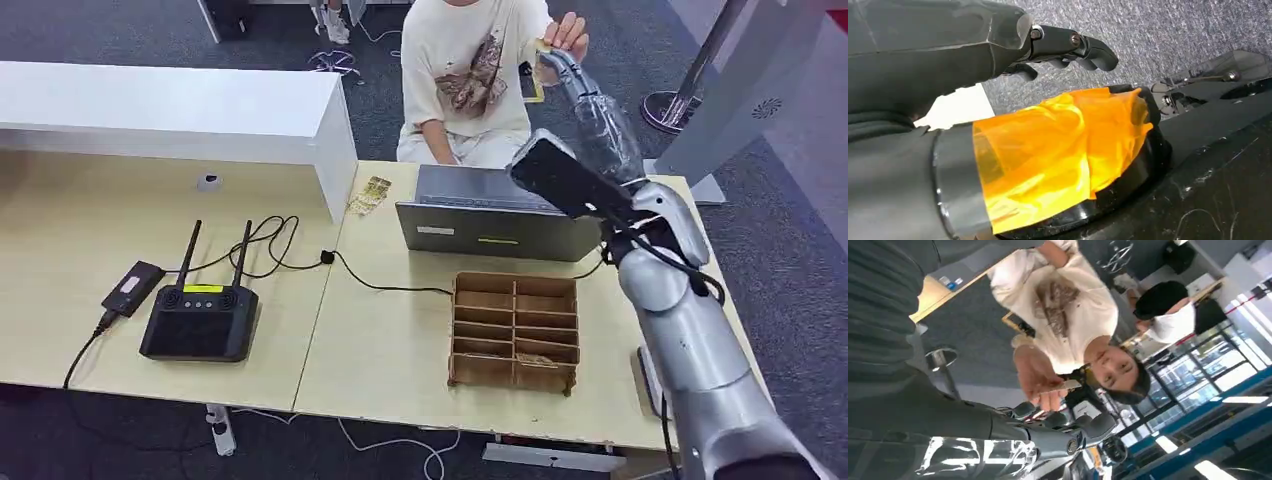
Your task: Pass the card to the sensor for recognition and then transmit it.
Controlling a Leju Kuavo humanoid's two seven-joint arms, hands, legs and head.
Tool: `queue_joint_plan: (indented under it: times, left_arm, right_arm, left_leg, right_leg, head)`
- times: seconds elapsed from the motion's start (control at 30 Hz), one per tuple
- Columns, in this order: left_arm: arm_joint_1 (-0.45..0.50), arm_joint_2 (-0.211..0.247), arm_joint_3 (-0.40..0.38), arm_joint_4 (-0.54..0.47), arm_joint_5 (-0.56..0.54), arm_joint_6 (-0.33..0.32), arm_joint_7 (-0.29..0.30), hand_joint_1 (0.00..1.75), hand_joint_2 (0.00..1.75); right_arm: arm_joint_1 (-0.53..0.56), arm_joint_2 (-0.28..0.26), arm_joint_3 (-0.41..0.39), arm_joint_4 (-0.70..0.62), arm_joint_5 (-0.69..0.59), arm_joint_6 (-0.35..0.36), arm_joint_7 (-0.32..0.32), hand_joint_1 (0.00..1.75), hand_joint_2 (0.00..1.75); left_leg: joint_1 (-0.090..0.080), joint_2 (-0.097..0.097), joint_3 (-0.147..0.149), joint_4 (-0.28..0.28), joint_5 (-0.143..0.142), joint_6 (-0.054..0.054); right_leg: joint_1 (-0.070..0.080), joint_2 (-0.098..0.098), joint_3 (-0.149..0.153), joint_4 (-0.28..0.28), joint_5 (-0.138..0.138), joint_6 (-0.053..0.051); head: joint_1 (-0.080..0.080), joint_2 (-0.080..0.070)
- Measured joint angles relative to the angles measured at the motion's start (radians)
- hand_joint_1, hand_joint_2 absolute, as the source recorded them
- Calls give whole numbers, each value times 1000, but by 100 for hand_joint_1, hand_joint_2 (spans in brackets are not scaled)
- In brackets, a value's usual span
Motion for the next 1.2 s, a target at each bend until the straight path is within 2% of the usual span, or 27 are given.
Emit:
queue_joint_plan:
  times: [0.37, 0.57, 0.83, 1.2]
  left_arm:
    - [-4, -1, 4, 0, -64, -5, 6, 0, 0]
    - [-6, -2, 9, 0, -88, -9, 6, 0, 0]
    - [-9, -7, 13, 0, -107, -14, 6, 0, 0]
    - [-11, -10, 34, 0, -123, -15, 4, 0, 0]
  right_arm:
    - [-55, 95, -24, 74, 414, -54, 106, 0, 175]
    - [-56, 136, -74, 85, 575, -41, 109, 0, 175]
    - [-56, 164, -132, 109, 694, -32, 108, 0, 175]
    - [-61, 191, -180, 190, 785, -6, 102, 0, 175]
  left_leg:
    - [0, 0, 0, 0, 1, 0]
    - [0, 0, 0, 0, 1, 0]
    - [0, 0, 0, 0, 1, 0]
    - [0, 0, 0, 0, 1, 0]
  right_leg:
    - [0, 0, -1, 0, 1, -1]
    - [0, 0, -1, 0, 1, -1]
    - [0, 0, -1, 0, 1, -1]
    - [0, 0, -1, 0, 1, -1]
  head:
    - [0, 0]
    - [0, 0]
    - [0, 0]
    - [0, 0]
